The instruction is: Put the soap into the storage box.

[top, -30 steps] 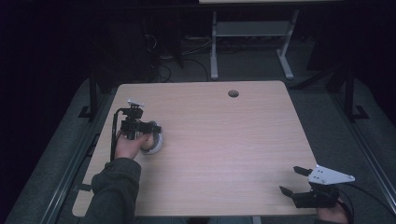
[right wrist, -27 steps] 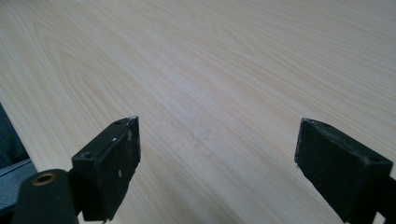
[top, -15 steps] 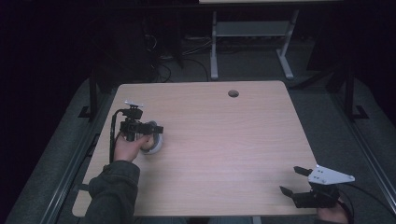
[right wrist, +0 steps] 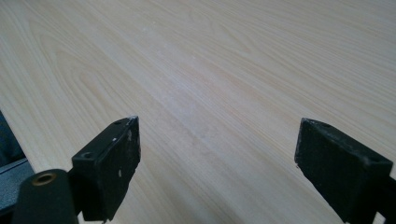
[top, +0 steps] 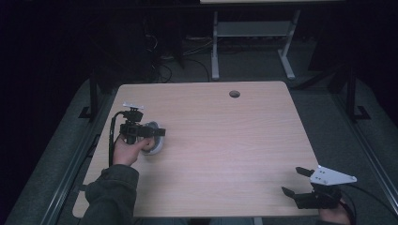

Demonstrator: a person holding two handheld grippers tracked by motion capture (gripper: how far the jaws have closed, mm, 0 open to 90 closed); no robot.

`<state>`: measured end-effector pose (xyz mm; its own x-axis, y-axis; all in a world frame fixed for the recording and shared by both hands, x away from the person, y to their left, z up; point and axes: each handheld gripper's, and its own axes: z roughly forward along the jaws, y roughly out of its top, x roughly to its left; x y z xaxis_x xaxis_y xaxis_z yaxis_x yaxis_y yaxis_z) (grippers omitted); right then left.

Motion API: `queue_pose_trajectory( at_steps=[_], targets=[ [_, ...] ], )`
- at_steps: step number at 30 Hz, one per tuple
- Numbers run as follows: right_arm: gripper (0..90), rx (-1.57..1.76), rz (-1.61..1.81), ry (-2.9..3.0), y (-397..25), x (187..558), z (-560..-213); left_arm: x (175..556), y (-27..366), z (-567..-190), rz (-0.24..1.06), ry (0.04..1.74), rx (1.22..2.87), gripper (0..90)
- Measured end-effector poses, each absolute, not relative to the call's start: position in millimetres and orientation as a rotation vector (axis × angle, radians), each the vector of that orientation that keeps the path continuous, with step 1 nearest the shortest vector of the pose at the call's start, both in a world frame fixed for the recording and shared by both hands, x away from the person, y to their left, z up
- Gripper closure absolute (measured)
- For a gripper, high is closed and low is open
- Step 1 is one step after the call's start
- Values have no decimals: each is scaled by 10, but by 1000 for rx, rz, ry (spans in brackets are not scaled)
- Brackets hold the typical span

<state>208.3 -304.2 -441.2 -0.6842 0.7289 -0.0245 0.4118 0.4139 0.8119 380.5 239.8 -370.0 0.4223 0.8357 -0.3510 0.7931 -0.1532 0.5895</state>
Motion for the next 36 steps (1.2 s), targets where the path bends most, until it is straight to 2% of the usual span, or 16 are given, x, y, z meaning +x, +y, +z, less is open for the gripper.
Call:
queue_pose_trajectory(
  at_steps=[36],
  targets=[
    [138,986,1148,2300,-3032,2088,-4419,3547,2215,-3737,14,1238,1948,289]
  ],
)
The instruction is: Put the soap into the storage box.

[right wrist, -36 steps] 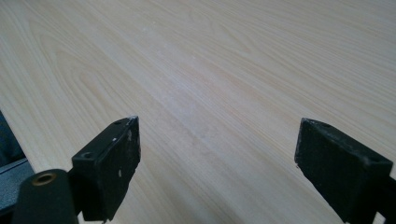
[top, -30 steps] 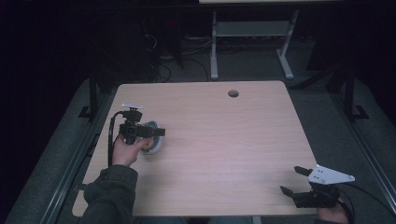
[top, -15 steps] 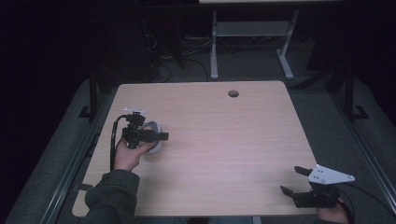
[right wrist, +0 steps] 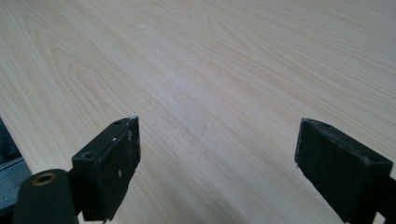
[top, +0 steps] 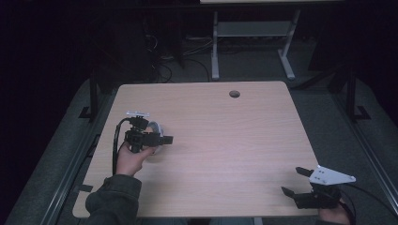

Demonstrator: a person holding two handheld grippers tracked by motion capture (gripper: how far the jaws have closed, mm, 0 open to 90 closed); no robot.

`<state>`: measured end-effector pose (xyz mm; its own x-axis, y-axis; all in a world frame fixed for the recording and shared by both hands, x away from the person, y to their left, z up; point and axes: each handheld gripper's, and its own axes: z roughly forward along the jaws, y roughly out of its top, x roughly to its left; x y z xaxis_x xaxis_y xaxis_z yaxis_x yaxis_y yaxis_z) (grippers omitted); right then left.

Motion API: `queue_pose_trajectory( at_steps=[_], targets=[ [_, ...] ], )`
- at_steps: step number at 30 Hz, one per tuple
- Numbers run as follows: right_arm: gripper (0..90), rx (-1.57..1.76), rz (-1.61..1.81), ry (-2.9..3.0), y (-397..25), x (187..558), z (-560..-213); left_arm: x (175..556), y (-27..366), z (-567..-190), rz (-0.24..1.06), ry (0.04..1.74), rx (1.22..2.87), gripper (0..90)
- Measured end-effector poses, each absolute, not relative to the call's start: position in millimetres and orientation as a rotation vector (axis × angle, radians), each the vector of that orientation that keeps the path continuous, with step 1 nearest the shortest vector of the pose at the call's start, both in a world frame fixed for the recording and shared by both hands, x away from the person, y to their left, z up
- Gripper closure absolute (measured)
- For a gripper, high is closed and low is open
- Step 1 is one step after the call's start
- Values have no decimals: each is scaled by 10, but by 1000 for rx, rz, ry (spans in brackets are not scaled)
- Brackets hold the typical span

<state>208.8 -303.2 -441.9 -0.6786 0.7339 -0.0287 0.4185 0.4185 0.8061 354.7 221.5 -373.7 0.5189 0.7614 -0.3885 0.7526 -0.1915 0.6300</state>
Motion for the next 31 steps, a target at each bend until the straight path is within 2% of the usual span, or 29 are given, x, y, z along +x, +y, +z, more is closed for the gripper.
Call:
queue_pose_trajectory(
  at_steps=[14,31],
  targets=[
    [138,988,1141,2304,-3027,2089,-4422,3325,2195,-3859,-22,1184,1950,285],
    [138,985,1132,2306,-3006,2073,-4430,2773,2263,-4066,-73,1066,1946,258]
  ],
)
